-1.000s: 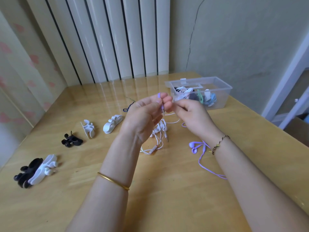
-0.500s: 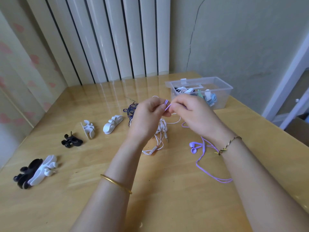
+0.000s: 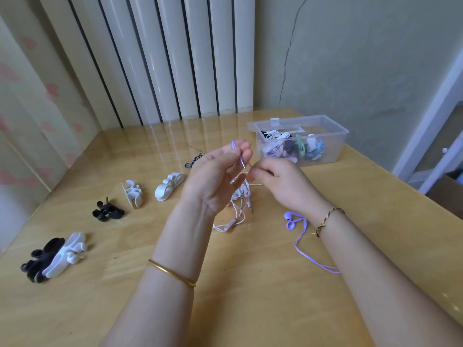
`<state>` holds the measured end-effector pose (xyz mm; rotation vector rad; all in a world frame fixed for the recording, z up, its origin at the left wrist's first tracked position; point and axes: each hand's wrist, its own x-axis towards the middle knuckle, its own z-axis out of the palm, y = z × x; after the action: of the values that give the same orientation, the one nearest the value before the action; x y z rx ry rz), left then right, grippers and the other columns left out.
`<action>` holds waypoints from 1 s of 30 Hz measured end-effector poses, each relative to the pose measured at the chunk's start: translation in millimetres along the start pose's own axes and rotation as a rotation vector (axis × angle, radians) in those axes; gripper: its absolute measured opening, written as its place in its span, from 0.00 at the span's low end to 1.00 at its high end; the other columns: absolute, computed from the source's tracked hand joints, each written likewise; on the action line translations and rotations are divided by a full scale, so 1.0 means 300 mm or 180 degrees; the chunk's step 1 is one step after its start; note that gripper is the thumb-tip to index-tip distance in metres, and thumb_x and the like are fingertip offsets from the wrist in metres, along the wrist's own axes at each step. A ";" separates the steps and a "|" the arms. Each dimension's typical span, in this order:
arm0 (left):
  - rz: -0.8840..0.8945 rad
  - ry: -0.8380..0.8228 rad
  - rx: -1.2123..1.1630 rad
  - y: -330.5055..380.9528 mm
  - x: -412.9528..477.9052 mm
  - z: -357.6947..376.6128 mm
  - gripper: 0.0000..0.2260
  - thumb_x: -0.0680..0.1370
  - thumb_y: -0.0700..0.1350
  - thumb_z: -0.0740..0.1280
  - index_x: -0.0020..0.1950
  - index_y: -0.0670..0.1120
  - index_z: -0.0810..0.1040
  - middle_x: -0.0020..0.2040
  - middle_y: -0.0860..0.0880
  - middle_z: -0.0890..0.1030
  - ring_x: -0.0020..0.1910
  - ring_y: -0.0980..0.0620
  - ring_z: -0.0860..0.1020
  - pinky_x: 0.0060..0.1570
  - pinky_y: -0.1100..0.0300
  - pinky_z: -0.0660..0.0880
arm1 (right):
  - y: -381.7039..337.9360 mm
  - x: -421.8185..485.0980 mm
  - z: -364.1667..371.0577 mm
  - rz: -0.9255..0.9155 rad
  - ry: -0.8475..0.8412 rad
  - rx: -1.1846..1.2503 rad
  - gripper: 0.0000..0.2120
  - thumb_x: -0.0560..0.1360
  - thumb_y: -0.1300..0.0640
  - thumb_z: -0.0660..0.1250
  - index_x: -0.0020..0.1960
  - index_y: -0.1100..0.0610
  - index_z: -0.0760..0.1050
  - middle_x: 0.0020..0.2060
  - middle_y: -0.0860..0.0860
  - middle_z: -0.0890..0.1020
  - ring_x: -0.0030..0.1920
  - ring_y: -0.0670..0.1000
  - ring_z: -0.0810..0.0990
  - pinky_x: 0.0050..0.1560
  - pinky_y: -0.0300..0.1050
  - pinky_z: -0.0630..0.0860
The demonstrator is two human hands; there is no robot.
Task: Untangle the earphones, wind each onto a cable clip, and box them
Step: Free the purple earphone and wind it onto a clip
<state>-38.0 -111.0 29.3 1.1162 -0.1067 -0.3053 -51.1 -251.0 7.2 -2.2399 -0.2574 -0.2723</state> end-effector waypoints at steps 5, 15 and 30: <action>0.0712 0.0537 0.0118 -0.027 -0.005 0.009 0.07 0.78 0.34 0.64 0.49 0.43 0.80 0.44 0.49 0.85 0.43 0.56 0.83 0.52 0.61 0.75 | -0.051 -0.032 -0.022 -0.0143 -0.0663 -0.0161 0.15 0.80 0.57 0.61 0.35 0.48 0.74 0.27 0.47 0.69 0.26 0.41 0.67 0.29 0.35 0.62; 0.1174 -0.0144 0.2878 -0.036 -0.007 0.023 0.11 0.83 0.40 0.56 0.48 0.44 0.78 0.37 0.54 0.79 0.34 0.63 0.76 0.39 0.72 0.71 | -0.029 -0.015 -0.077 -0.0223 0.0776 -0.0447 0.09 0.77 0.56 0.61 0.39 0.50 0.75 0.37 0.43 0.80 0.42 0.48 0.77 0.44 0.48 0.74; 0.0673 0.0446 -0.0059 -0.020 -0.004 0.021 0.06 0.79 0.36 0.63 0.48 0.42 0.80 0.41 0.48 0.85 0.42 0.54 0.84 0.52 0.59 0.76 | -0.026 -0.034 -0.037 -0.0066 -0.0639 0.0246 0.11 0.79 0.57 0.62 0.43 0.58 0.80 0.27 0.51 0.68 0.29 0.47 0.64 0.32 0.43 0.61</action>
<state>-41.8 -118.5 26.6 1.0944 -0.0965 -0.0389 -64.3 -255.8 17.0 -2.1902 -0.3917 -0.0470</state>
